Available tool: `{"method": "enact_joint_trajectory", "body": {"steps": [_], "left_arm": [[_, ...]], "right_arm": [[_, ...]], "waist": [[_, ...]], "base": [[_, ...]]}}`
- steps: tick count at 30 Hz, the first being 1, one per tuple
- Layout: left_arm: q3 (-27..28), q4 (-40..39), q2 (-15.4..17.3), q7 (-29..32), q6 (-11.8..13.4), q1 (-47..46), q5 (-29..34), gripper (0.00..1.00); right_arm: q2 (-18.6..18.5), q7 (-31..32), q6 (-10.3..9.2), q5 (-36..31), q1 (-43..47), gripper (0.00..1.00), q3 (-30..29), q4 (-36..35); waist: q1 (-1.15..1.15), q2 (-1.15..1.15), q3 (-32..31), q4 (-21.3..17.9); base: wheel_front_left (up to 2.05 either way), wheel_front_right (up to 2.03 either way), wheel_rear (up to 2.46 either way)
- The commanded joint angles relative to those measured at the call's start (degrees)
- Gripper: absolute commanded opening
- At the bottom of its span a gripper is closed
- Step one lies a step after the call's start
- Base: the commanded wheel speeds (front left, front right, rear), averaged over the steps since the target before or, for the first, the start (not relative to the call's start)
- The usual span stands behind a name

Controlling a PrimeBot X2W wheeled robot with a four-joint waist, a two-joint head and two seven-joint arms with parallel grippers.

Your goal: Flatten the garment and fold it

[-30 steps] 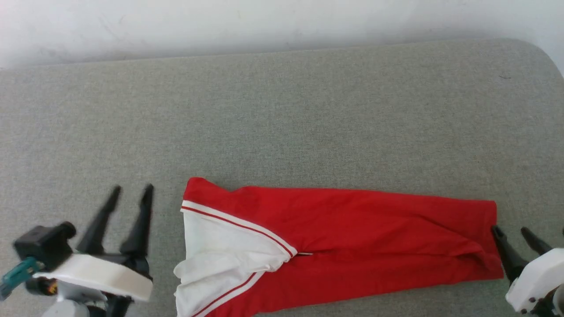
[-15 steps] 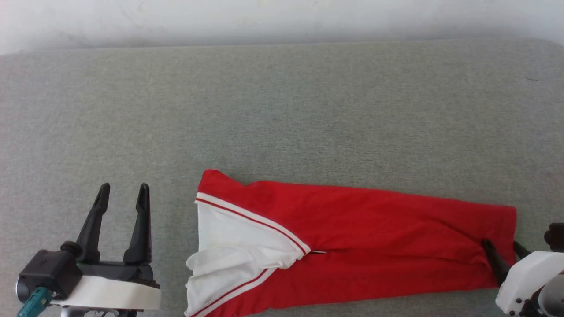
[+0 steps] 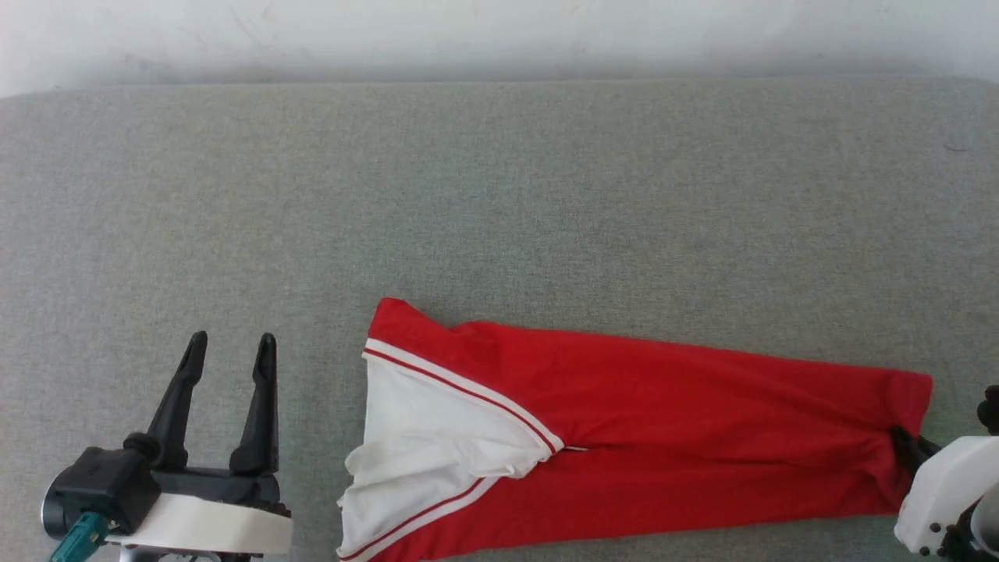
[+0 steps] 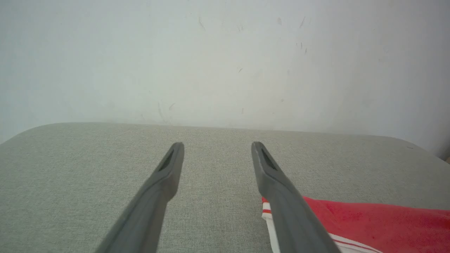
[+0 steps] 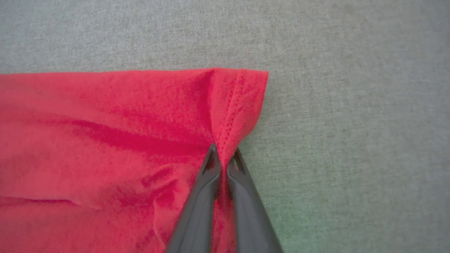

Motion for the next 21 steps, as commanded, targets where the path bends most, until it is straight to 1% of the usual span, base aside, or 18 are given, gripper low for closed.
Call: {"method": "enact_joint_trajectory", "body": {"steps": [1, 4, 7, 8, 12, 14, 17, 21], "left_arm": [[0.4, 0.4, -0.4, -0.3, -0.5, 0.5, 0.6, 1.00], [0.6, 1.0, -0.8, -0.3, -0.8, 1.1, 1.3, 1.00], [0.5, 2.0, -0.3, -0.3, -0.8, 1.8, 2.8, 1.00], [0.5, 2.0, -0.3, -0.3, -0.8, 1.8, 2.8, 1.00], [0.3, 3.0, -0.1, -0.3, -0.5, 2.5, 4.1, 1.00], [0.3, 3.3, -0.1, -0.3, -0.4, 2.7, 4.3, 1.00], [0.2, 3.7, -0.3, -0.3, -0.4, 2.9, 4.2, 1.00], [0.1, 4.1, -0.8, -0.3, -0.5, 2.6, 4.0, 1.00]], "right_arm": [[-0.8, -0.4, -0.12, -0.9, -0.2, 0.00, -0.6, -0.2], [-1.7, -0.5, -0.12, -2.3, -0.8, 0.00, -1.7, 0.1], [-3.6, -0.6, -0.12, -4.0, -1.1, 0.00, -3.9, 0.9], [-3.6, -0.6, -0.12, -4.0, -1.1, 0.00, -3.9, 0.9], [-6.1, -0.4, -0.12, -6.2, -0.8, 0.00, -7.1, 1.9], [-6.1, -0.2, -0.12, -6.1, -0.7, 0.00, -7.5, 1.4], [-5.0, 0.7, -0.12, -3.6, -0.4, 0.00, -5.2, -0.4], [-3.7, 3.4, -0.12, 0.5, 0.8, 0.00, 2.0, -5.3]], "waist": [[0.00, -0.01, -0.7, -0.3], [0.00, -0.01, -1.6, -0.5], [0.00, -0.01, -2.4, -0.6], [0.00, -0.01, -2.4, -0.6], [0.00, -0.01, -3.1, -0.5], [0.00, -0.01, -3.3, -0.4], [0.00, -0.01, -3.4, -0.5], [0.00, -0.01, -3.5, -0.7]], "base": [[0.00, 0.00, 0.00], [0.00, 0.00, 0.00], [0.00, 0.00, 0.00], [0.00, 0.00, 0.00], [0.00, 0.00, 0.00], [0.00, 0.00, 0.00], [0.00, 0.00, 0.00], [0.00, 0.00, 0.00]]}}
